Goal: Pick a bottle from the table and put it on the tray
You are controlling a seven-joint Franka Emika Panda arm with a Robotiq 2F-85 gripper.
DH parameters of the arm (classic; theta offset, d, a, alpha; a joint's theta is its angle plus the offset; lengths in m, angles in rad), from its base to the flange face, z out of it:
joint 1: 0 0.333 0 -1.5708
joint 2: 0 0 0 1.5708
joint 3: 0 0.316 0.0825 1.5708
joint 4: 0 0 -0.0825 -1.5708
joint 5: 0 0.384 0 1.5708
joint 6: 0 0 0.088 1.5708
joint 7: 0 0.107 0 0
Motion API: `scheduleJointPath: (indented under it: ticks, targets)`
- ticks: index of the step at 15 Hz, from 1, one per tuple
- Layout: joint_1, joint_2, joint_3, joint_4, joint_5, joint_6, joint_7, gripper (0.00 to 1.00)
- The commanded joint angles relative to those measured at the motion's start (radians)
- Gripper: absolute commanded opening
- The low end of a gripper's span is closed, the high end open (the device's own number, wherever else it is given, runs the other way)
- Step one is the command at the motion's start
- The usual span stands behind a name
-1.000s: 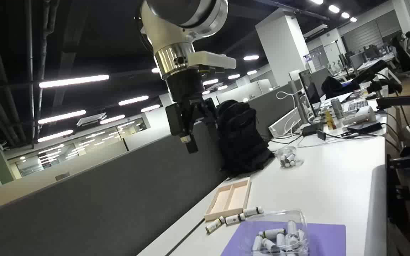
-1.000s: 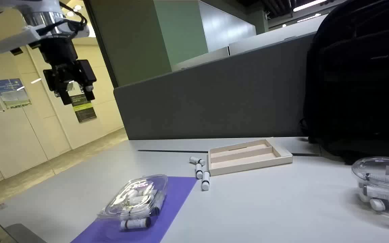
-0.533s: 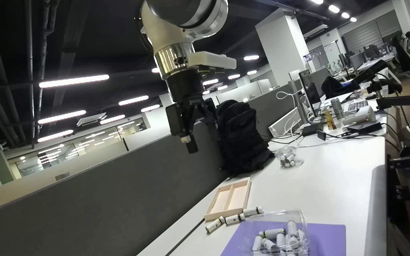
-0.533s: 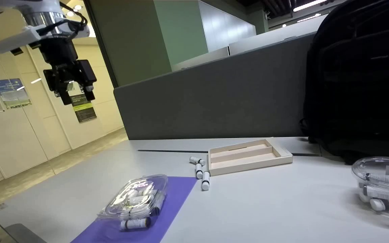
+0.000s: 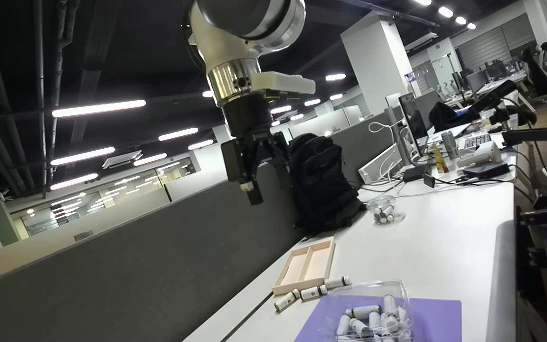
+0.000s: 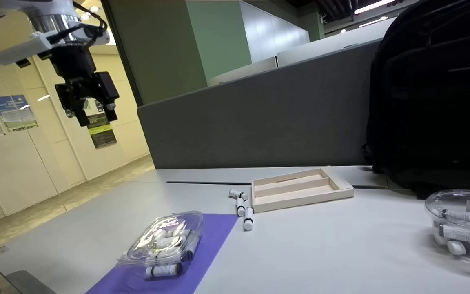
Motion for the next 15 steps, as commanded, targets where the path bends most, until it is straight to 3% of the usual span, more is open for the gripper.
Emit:
scheduleJointPath:
  ticks: [1,7,12,15]
  targets:
    - [-0.025,0.008,-0.031,-0.043,-0.022,0.13,-0.002,1.0]
    - [-0.113,0.134,-0.141,-0.071,-0.016,0.363,-0.046,1.0]
    - [-0.177,0.294,-0.208,-0.02,-0.066,0.395,-0.07,1.0]
    - [-0.189,0.375,-0.227,0.018,-0.135,0.34,-0.087,1.0]
